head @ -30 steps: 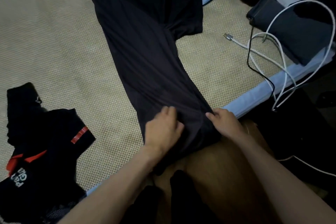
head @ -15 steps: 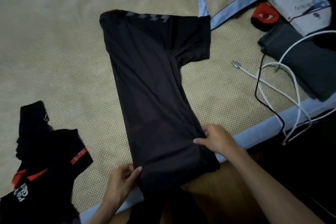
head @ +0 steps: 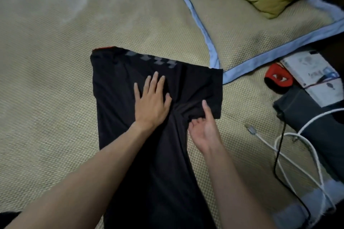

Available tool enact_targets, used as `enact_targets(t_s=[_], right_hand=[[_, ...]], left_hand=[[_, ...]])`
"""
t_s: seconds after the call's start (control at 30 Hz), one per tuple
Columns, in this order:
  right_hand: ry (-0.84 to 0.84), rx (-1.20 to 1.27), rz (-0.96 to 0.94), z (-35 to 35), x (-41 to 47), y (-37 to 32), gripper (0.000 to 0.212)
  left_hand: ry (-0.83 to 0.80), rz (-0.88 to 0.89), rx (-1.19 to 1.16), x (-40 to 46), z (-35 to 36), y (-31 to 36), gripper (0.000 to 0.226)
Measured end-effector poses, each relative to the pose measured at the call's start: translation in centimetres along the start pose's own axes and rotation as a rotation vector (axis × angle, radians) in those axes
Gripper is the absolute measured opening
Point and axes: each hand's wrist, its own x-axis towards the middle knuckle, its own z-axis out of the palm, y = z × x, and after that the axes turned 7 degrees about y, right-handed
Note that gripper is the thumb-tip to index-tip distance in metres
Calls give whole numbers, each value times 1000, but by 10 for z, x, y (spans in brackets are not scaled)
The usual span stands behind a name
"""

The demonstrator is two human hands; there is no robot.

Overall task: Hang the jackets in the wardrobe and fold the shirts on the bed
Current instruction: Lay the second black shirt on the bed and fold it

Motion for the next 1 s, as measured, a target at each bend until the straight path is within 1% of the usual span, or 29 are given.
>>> enact_targets(t_s=[0.07, 0.1, 0.17, 0.2, 0.27, 0.33, 0.37, 0.4, 0.43, 0.47, 0.5, 0.53, 0.57, 0.6, 0.63, 0.67, 0.7, 0.73, 0.77, 0.8, 0.83, 0.87, 0.9, 0.93, 0.97, 1.0], right_hand=[[9, 71, -13, 13, 22, -3, 55], [67, 85, -19, 19, 33, -3, 60], [211, 116, -23, 28, 45, -1, 75], [270, 123, -33, 30, 51, 1, 76], [378, 115, -93, 29, 57, 4, 65], [456, 127, -235, 33, 59, 7, 55], [506, 94, -344, 38, 58, 7, 54], [570, -3, -483, 44, 55, 9, 55], [604, -153, -648, 51, 49, 10, 54], [590, -314, -813, 59, 41, 11, 49], [515, -486, -945, 68, 29, 13, 41], [383, -695, -1078, 70, 19, 15, 36], [189, -948, -1209, 70, 11, 17, 38], [-62, -1221, -1271, 69, 5, 22, 48], [-306, -1490, -1247, 66, 1, 25, 63], [-483, -1727, -1148, 62, -5, 27, 78], [-578, -1862, -1032, 56, -10, 26, 90], [-608, -1865, -942, 51, -14, 21, 93], [-563, -1757, -892, 48, -20, 13, 88], [-452, -1576, -876, 47, -21, 4, 73], [-282, -1396, -864, 48, -17, -6, 55], [-87, -1259, -810, 51, -6, -16, 40], [49, -1161, -689, 58, 10, -25, 33], [91, -1093, -535, 66, 27, -30, 32], [72, -1056, -389, 76, 43, -32, 34], [22, -1034, -286, 87, 54, -33, 35]], left_hand=[[-40, -27, 67, 21, 20, 0, 63], [-34, -29, 103, 23, 27, -2, 63], [0, -8, 144, 21, 36, -4, 62], [6, 4, 151, 20, 38, -4, 62], [-3, 14, 155, 22, 39, -3, 61], [-15, 20, 172, 24, 37, -1, 61], [-36, 20, 179, 24, 35, 0, 62], [-75, 25, 179, 25, 32, 0, 62], [-130, 40, 174, 27, 28, -1, 61], [-192, 53, 152, 31, 22, -4, 60], [-240, 55, 68, 36, 13, -9, 59], [-252, 38, -94, 41, 0, -16, 56], [-198, 4, -308, 44, -14, -24, 53], [-74, -55, -509, 45, -29, -36, 48], [89, -150, -632, 44, -43, -50, 43], [232, -257, -654, 43, -53, -70, 39], [312, -371, -615, 42, -60, -90, 38], [329, -499, -566, 40, -64, -110, 39], [309, -602, -534, 37, -66, -128, 42], [288, -671, -530, 35, -67, -142, 46], [277, -717, -541, 35, -66, -152, 49], [268, -745, -565, 36, -66, -157, 52], [249, -764, -615, 41, -67, -158, 53], [214, -781, -720, 48, -69, -157, 54], [169, -794, -847, 58, -70, -155, 54], [120, -799, -963, 67, -70, -154, 50]])
